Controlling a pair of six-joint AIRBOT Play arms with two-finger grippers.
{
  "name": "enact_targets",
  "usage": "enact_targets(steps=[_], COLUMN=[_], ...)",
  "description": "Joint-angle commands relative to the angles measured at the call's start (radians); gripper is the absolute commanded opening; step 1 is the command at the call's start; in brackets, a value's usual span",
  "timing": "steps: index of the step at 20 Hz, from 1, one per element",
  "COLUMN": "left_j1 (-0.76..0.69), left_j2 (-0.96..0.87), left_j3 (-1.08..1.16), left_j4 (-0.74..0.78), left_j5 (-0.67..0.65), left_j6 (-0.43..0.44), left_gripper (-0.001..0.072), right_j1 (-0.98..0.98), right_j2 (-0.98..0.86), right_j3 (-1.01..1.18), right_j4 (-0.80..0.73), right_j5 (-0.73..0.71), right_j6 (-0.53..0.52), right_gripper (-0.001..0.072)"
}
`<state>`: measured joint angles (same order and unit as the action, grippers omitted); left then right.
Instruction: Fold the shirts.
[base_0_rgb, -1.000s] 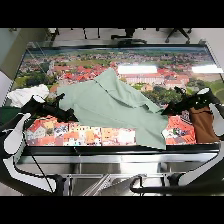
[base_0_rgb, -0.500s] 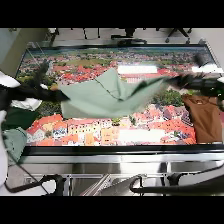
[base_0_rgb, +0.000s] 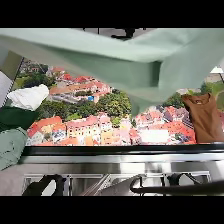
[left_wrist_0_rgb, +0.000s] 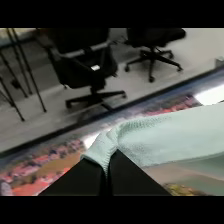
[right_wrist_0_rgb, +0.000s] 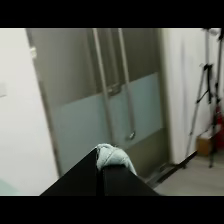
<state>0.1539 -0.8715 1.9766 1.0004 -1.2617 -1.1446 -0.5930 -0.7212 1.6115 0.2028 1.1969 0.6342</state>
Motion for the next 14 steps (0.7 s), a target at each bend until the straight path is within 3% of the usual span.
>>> enact_targets(steps=[1,5,9,11,14], left_j1=[0.001,0.001,0.000,-0.002,-0.002], left_j2=[0.122,0.177,0.038,-0.090,-0.315], left_j3=[-0.010,-0.217,-0.378,-0.417,-0.415], left_j4=[0.230,0.421,0.331,0.246,0.172], left_j5=[0.042,0.078,0.151,0.175,0.209], left_j6=[-0.032,-0.034,-0.024,0.011,0.052], left_gripper=[0.0015,0.0014,0.0014,0.0014,0.0014], right_j1=[-0.043,-0.043,-0.013,0.093,0.345], right_j2=[0.129,0.115,0.007,-0.071,-0.229], right_j3=[0.010,0.006,-0.072,-0.163,-0.303], right_j4=[-0.082,-0.221,-0.229,-0.266,-0.432], right_j5=[-0.149,-0.114,-0.041,-0.057,-0.340], right_j6=[-0.008,0.029,0.031,-0.009,-0.061], right_gripper=[0.0018,0.0018,0.0018,0.0018,0.0018])
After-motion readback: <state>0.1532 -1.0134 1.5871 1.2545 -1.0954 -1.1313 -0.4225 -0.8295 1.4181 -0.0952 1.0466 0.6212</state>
